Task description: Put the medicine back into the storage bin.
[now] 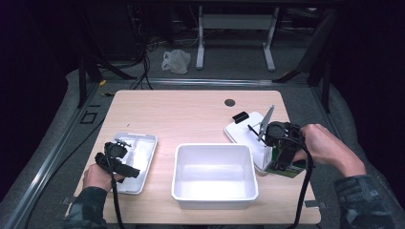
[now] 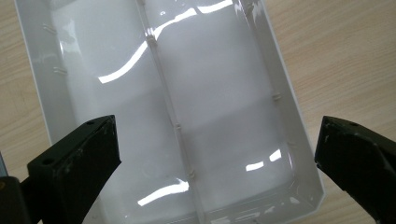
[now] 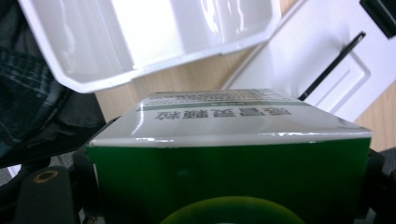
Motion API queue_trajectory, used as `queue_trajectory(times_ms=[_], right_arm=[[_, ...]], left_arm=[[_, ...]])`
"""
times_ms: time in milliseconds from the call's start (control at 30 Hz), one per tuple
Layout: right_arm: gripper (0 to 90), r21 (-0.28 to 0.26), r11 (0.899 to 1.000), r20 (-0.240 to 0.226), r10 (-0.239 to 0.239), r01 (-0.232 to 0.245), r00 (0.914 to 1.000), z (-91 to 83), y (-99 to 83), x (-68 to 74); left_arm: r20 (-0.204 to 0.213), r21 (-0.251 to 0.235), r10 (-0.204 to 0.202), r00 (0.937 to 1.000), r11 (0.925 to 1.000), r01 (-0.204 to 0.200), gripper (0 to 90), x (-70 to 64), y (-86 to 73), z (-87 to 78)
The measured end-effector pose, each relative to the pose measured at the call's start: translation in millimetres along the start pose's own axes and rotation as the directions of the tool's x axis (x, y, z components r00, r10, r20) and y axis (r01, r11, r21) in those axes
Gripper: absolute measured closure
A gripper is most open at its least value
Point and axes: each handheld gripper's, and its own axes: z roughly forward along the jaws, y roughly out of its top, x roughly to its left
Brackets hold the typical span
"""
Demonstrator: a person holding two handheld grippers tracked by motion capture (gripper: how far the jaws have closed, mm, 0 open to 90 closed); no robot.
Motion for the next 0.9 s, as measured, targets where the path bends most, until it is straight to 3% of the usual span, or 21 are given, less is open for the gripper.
queue_trajectory(times_ms=[167, 400, 900], right_arm=[[15.6, -0.059, 0.998, -0.018, -0.04, 0.039, 0.999, -13.0, 14.0, 4.5], [15.5, -0.081, 0.993, -0.029, -0.094, 0.092, 0.9951, -18.0, 39.5, 13.2], [15.5, -0.094, 0.982, -0.05, -0.169, 0.163, 0.9844, 2.5, 89.1, 26.2]], left_arm=[[0.001, -0.001, 0.002, 1.0, 1.0, -0.002, 0.0, -0.3, -0.1, -0.1], [0.003, -0.001, 0.009, 1.0, 1.0, -0.009, 0.0, -1.1, 0.2, -0.4], [0.012, 0.005, 0.013, 0.9998, 0.9999, -0.013, 0.0, -0.6, 0.3, 0.8]])
